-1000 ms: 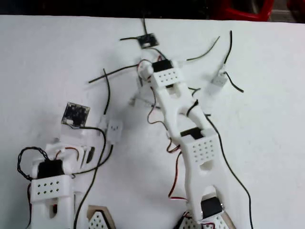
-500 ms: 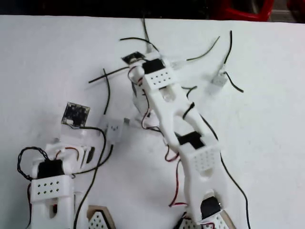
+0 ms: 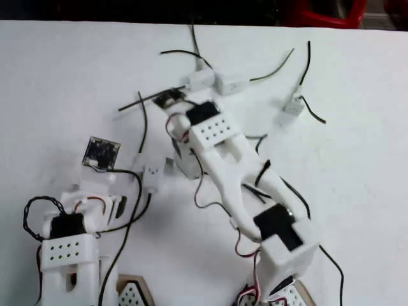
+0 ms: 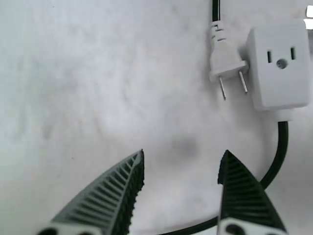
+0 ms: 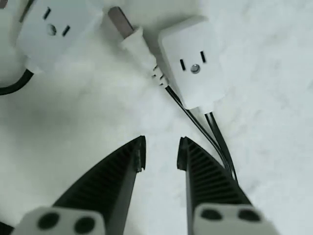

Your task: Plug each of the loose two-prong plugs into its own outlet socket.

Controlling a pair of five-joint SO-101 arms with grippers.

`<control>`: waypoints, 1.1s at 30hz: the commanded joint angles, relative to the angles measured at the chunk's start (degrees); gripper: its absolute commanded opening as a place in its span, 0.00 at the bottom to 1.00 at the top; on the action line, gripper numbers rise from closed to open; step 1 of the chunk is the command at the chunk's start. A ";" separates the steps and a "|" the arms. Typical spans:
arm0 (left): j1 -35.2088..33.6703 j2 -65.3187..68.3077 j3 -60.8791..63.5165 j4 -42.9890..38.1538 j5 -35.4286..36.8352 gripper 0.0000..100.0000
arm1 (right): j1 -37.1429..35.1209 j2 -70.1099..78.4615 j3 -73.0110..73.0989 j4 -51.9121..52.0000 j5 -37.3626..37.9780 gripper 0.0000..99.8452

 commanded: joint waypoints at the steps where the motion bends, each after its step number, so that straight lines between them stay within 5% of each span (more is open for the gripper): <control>1: -0.66 -1.01 0.00 -1.41 -0.35 0.25 | -0.48 -3.82 9.05 -10.68 3.78 0.11; 10: -0.66 -1.01 0.00 -1.41 -0.35 0.25 | 6.20 -3.74 20.57 -25.27 8.18 0.11; 22: -0.66 -1.01 0.00 -1.41 -0.35 0.25 | 3.74 -12.88 21.27 -22.73 7.30 0.11; 27: -0.66 -1.01 0.00 -1.41 -0.35 0.25 | 4.09 -13.23 21.36 -22.55 -10.46 0.11; 33: -0.66 -1.01 0.00 -1.41 -0.35 0.25 | 5.05 -7.69 21.01 -24.92 -12.57 0.11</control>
